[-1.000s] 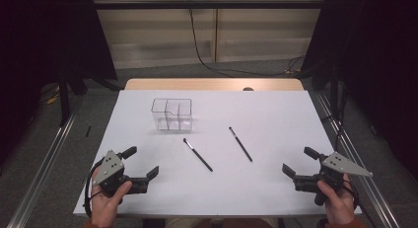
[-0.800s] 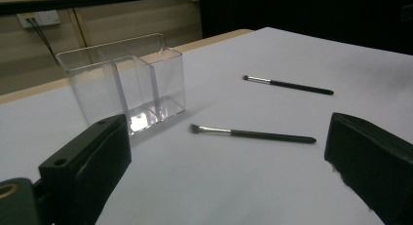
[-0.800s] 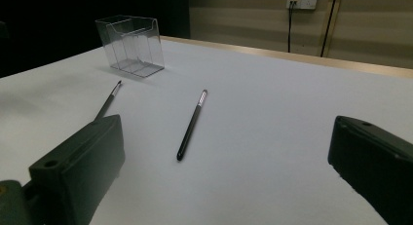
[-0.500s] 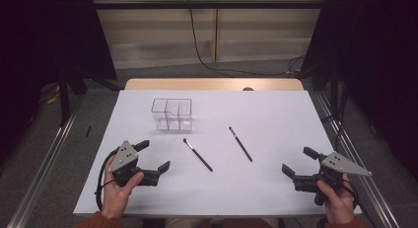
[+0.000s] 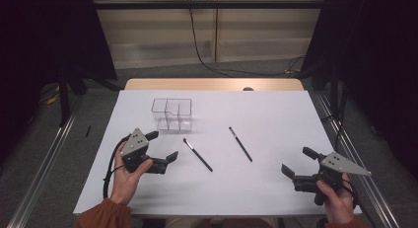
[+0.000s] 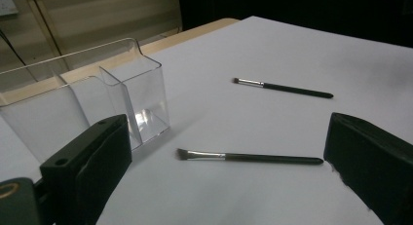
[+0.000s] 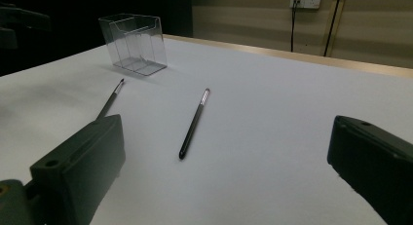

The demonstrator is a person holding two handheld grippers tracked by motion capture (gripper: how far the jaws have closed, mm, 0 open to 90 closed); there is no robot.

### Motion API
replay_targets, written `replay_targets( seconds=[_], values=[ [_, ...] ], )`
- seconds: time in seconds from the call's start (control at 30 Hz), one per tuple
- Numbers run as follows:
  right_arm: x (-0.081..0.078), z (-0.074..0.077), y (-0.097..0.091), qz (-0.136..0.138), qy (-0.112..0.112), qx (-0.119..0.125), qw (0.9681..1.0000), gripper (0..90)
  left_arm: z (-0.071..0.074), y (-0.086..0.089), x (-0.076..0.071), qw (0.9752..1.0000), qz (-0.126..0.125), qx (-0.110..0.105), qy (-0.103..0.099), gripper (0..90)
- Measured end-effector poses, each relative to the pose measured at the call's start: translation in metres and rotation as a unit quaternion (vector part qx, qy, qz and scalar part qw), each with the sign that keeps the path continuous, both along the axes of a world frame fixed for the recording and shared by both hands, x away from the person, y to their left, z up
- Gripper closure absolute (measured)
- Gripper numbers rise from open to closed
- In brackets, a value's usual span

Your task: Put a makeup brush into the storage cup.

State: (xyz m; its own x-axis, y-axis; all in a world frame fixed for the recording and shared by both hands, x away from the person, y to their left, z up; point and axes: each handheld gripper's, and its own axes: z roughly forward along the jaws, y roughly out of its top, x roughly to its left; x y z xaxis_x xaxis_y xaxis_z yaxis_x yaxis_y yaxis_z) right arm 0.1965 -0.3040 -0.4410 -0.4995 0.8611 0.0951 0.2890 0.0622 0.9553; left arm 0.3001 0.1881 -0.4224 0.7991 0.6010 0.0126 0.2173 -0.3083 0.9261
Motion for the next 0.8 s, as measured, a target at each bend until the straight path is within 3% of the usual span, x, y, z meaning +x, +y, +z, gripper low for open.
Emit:
replay_targets(
  seconds=[0.3,0.47,0.63,0.8],
  values=[
    [0.0,0.0,0.0,0.001,0.001,0.0,1.0,0.0,0.003,-0.022,0.025,0.9996,-0.023,0.014,-0.002,3.7],
    [0.0,0.0,0.001,0.007,0.001,-0.004,1.0,0.0,0.01,-0.029,0.035,0.9996,-0.027,0.005,-0.009,3.7],
    [0.0,0.0,0.001,0.008,-0.001,-0.004,1.0,0.0,0.017,-0.037,0.044,0.9992,-0.04,0.002,-0.003,3.7],
    [0.0,0.0,0.002,0.009,0.001,-0.002,1.0,0.0,0.018,-0.046,0.054,0.9982,-0.054,0.025,0.005,3.7]
  ],
)
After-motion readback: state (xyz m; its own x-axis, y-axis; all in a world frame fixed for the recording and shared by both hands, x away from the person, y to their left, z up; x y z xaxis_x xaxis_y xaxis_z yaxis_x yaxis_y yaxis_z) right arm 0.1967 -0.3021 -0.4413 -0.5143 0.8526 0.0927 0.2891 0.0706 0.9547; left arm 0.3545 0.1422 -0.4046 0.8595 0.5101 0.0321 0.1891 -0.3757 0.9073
